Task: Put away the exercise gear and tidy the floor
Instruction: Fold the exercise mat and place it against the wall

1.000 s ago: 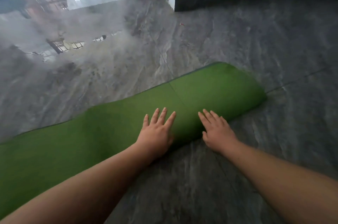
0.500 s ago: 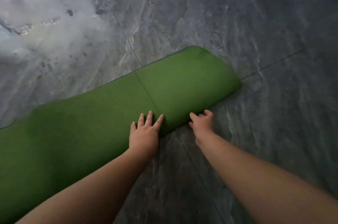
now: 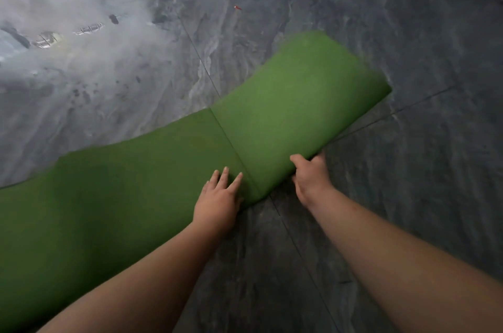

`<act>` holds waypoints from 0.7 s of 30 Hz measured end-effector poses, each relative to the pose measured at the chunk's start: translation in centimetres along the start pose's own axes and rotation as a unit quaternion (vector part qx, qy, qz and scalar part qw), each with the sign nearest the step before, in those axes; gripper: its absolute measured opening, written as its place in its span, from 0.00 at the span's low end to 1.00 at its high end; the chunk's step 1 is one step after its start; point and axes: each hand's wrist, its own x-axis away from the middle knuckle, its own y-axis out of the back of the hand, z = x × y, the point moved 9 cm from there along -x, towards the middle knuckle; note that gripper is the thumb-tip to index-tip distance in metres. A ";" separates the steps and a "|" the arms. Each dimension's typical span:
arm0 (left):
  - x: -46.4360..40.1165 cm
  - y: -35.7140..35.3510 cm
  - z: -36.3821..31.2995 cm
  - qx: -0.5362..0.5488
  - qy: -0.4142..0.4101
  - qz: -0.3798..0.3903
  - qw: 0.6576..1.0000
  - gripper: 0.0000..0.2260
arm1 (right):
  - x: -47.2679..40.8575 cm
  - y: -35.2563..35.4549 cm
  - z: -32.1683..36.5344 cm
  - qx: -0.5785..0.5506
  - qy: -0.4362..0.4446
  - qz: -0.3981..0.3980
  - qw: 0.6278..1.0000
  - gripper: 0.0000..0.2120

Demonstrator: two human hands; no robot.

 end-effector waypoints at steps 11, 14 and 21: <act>9.8 5.1 9.7 0.032 0.055 -0.082 0.995 0.35 | 9.2 -5.8 2.1 0.412 0.178 0.103 0.888 0.13; 11.9 6.2 11.7 0.039 0.037 -0.097 0.994 0.34 | 12.2 -7.7 2.2 0.420 0.249 0.155 0.859 0.21; 15.0 5.1 17.1 -0.029 0.012 -0.064 0.997 0.33 | 15.5 -12.0 -2.0 0.513 0.309 0.257 0.759 0.43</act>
